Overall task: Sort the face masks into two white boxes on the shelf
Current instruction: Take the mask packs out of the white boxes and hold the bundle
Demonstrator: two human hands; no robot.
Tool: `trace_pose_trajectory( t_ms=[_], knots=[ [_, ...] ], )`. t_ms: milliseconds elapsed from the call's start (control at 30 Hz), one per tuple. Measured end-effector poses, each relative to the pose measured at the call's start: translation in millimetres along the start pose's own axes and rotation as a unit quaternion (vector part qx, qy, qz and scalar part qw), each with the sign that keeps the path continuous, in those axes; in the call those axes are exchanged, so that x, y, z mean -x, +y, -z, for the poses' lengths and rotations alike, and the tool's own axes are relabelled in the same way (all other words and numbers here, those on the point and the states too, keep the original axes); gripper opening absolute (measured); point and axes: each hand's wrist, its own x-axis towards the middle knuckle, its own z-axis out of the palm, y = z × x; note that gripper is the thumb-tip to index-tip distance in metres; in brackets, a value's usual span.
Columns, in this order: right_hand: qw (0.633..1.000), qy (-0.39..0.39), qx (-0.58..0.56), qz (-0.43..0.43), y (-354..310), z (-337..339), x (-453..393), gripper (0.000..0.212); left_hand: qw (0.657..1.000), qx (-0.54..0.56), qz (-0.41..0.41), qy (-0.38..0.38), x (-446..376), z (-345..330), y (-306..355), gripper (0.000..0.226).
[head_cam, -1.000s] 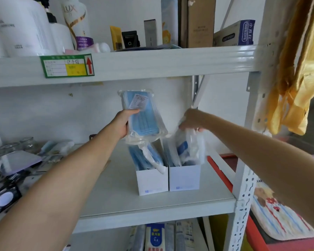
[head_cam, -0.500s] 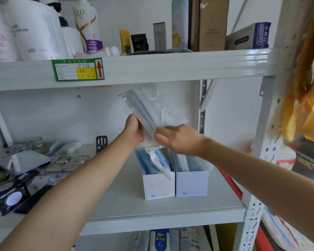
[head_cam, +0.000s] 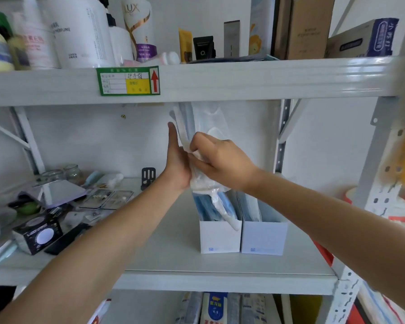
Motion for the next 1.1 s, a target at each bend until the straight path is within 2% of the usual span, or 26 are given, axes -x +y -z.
trace_pose_trajectory(
  t_ms=[100,167,300,367,467,500,567,633,700,733,833,967,1033,1100],
  knots=[
    [0.999,0.034,-0.02,0.03,1,6,7,0.011,0.999,-0.029,-0.031,0.003,0,13,-7,0.045],
    [0.997,0.071,-0.022,0.026,-2,5,20,0.012,0.999,-0.037,-0.011,0.014,5,22,-10,0.037],
    [0.989,0.119,-0.075,-0.039,-7,-2,45,0.011,0.998,0.002,0.03,0.052,10,33,-16,0.054],
    [0.996,0.084,-0.029,-0.017,-6,-5,50,0.01,0.997,0.013,0.033,0.07,10,33,-17,0.052],
    [0.997,0.015,0.077,0.028,1,-2,54,0.008,0.996,-0.015,0.034,0.075,10,23,-16,0.034],
    [0.996,0.004,0.091,-0.007,3,4,53,0.007,0.996,-0.018,0.033,0.079,8,22,-17,0.03],
    [0.986,0.02,0.05,-0.159,8,20,48,0.008,0.996,-0.007,0.04,0.085,5,19,-16,0.027],
    [0.946,0.061,-0.019,-0.319,26,36,47,0.014,0.993,0.003,0.06,0.106,4,19,-14,0.022],
    [0.909,0.099,-0.008,-0.405,49,48,49,0.014,0.991,0.002,0.077,0.108,0,21,-14,0.029],
    [0.895,0.094,0.012,-0.437,59,51,52,0.013,0.991,0.002,0.082,0.106,-1,21,-14,0.033],
    [0.867,0.029,0.053,-0.495,80,54,65,0.017,0.992,0.007,0.083,0.094,-3,18,-11,0.037],
    [0.844,-0.072,0.088,-0.524,92,46,82,0.024,0.992,0.015,0.082,0.097,-4,12,-7,0.038],
    [0.845,-0.108,0.123,-0.51,97,46,88,0.026,0.992,0.007,0.085,0.094,-4,9,-5,0.038],
    [0.86,-0.121,0.171,-0.464,100,51,88,0.027,0.992,-0.011,0.089,0.092,-2,6,-3,0.039]
  ],
)
